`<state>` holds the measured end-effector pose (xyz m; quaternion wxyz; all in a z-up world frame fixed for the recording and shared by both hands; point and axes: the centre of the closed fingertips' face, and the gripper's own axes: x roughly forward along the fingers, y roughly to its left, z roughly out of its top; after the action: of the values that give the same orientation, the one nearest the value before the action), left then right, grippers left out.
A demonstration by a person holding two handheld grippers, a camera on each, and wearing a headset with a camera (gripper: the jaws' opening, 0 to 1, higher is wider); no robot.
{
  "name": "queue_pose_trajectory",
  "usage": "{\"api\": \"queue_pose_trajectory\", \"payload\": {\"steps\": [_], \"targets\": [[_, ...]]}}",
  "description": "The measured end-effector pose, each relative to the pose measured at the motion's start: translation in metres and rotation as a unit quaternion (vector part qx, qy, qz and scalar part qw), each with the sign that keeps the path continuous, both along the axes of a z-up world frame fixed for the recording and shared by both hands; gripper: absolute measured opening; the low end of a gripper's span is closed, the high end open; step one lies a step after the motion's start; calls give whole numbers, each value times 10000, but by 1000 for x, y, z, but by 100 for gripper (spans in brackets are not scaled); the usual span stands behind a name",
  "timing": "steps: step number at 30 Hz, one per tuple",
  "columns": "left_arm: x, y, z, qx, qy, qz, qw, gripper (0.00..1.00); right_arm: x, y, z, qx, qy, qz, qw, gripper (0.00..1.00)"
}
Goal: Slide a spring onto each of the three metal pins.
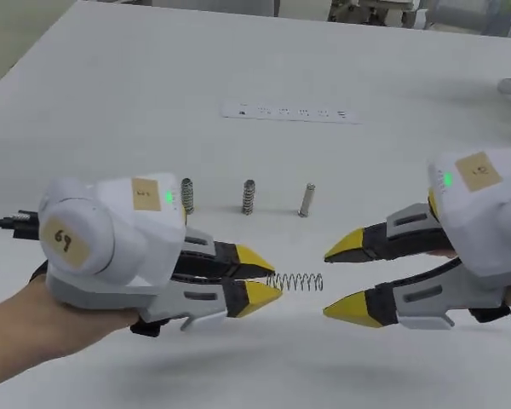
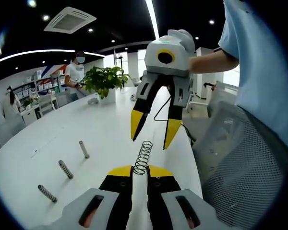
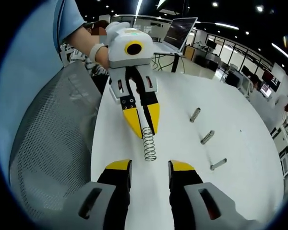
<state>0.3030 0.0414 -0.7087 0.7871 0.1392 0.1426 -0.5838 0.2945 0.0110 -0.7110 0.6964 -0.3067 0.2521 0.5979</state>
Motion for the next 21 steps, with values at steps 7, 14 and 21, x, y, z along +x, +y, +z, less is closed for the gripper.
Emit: {"api": "queue_pose_trajectory", "payload": {"steps": [7, 14, 21], "targets": [[-2, 0, 1, -73, 30, 60, 10000, 3, -1, 5, -1, -90, -10, 223, 9997, 21], [-3, 2, -1, -79, 50, 89, 9999, 3, -4, 6, -3, -195, -14, 350, 9992, 16], [-4, 2, -1, -97, 72, 83, 9999, 3, -5, 9, -3, -217, -2, 402, 9990, 10]]}}
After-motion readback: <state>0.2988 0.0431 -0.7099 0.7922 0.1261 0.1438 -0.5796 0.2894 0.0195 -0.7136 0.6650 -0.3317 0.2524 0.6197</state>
